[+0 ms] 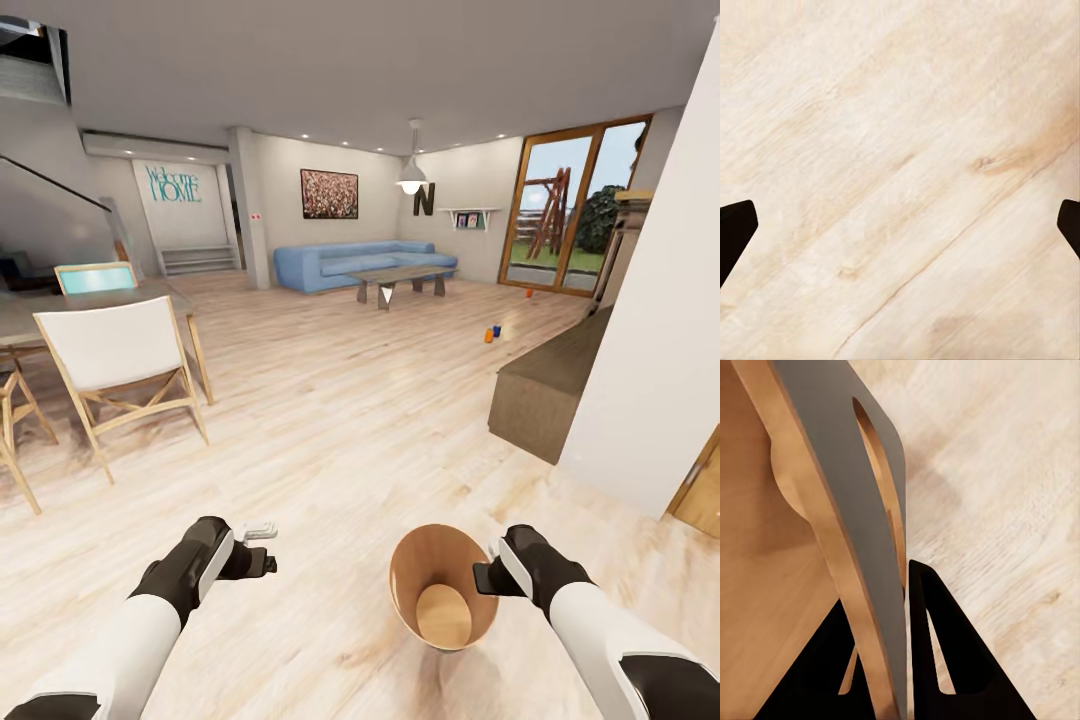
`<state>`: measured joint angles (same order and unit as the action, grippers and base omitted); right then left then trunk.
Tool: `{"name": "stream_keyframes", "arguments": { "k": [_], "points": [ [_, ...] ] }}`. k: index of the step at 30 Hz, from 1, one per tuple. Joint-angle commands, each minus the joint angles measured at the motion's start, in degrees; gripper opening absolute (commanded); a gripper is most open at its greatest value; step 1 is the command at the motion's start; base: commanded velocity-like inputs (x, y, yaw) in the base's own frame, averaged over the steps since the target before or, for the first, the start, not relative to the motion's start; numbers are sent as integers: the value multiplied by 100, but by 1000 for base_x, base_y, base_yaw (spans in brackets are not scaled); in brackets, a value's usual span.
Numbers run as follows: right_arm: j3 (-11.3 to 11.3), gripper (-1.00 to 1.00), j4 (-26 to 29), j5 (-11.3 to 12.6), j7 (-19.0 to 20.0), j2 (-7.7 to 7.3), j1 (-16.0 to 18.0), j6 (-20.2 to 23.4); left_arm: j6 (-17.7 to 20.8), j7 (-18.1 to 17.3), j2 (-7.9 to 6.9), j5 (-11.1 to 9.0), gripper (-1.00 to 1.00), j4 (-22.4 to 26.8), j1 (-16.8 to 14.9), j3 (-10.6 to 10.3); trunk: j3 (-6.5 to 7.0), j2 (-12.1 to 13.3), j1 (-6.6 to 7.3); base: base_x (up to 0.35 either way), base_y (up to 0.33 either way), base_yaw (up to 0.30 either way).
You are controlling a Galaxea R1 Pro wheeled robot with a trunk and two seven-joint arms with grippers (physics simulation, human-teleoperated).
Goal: Put the three can of soda from the living room inside the tash can in the kitchen.
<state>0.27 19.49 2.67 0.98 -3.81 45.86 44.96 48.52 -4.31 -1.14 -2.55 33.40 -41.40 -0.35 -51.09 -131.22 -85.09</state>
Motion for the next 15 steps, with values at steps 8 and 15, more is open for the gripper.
{"name": "stream_keyframes", "arguments": {
  "k": [8,15],
  "points": [
    [-9,-100,2,76,34,6,2,-8,0,0,0,1,100,0,0,0,145,322,177,0,0,0],
    [11,-100,2,76,34,32,2,-15,-3,0,0,-4,100,7,0,0,270,603,330,0,0,0]
  ]
}}
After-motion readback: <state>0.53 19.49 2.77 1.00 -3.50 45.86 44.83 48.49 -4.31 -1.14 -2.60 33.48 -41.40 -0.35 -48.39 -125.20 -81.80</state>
